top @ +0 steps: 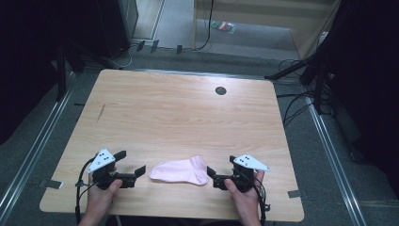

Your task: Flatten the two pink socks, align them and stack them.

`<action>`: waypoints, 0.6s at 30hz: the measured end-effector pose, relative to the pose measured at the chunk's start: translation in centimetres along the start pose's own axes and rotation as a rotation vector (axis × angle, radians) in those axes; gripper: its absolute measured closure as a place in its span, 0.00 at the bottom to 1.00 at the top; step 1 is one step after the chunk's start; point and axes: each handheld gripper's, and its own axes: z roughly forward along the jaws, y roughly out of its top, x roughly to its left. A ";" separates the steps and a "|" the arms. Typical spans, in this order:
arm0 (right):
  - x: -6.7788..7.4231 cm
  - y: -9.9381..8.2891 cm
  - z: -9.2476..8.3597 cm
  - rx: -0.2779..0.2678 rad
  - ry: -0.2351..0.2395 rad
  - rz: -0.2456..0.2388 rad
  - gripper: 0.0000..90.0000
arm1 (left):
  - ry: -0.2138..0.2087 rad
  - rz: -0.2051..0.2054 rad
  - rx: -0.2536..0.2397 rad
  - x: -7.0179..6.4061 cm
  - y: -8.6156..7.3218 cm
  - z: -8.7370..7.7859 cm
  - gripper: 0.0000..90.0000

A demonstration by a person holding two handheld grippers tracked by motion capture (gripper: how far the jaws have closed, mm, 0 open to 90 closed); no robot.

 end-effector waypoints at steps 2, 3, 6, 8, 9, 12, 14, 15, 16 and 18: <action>-0.6 0.0 -0.3 -0.006 -0.024 0.002 0.00 | 0.020 -0.013 -0.001 0.7 0.0 -0.3 0.00; -0.9 0.0 -0.4 -0.009 -0.032 -0.001 0.00 | 0.039 -0.020 -0.003 1.1 -0.1 -0.4 0.00; -1.7 0.0 -0.7 -0.014 -0.061 0.007 0.00 | 0.069 -0.037 -0.009 2.1 -0.2 -1.0 0.00; -2.3 -0.1 -0.9 -0.016 -0.081 0.012 0.00 | 0.084 -0.049 -0.014 2.7 -0.2 -1.3 0.00; -2.6 -0.1 -1.1 -0.017 -0.091 0.011 0.00 | 0.095 -0.051 -0.014 2.9 -0.3 -1.4 0.00; -3.5 -0.2 -1.4 -0.020 -0.113 0.013 0.00 | 0.123 -0.057 -0.015 3.7 -0.3 -1.8 0.00; -4.0 -0.3 -1.7 -0.023 -0.124 0.025 0.00 | 0.139 -0.063 -0.017 4.1 -0.4 -2.1 0.00; -4.2 -0.3 -1.8 -0.022 -0.127 0.035 0.00 | 0.147 -0.062 -0.017 4.3 -0.4 -2.2 0.00; -4.5 -0.3 -2.0 -0.027 -0.126 0.038 0.00 | 0.158 -0.058 -0.011 4.5 -0.5 -2.3 0.00; -5.0 -0.3 -2.3 -0.033 -0.135 0.039 0.00 | 0.188 -0.037 0.011 4.9 -0.6 -2.3 0.00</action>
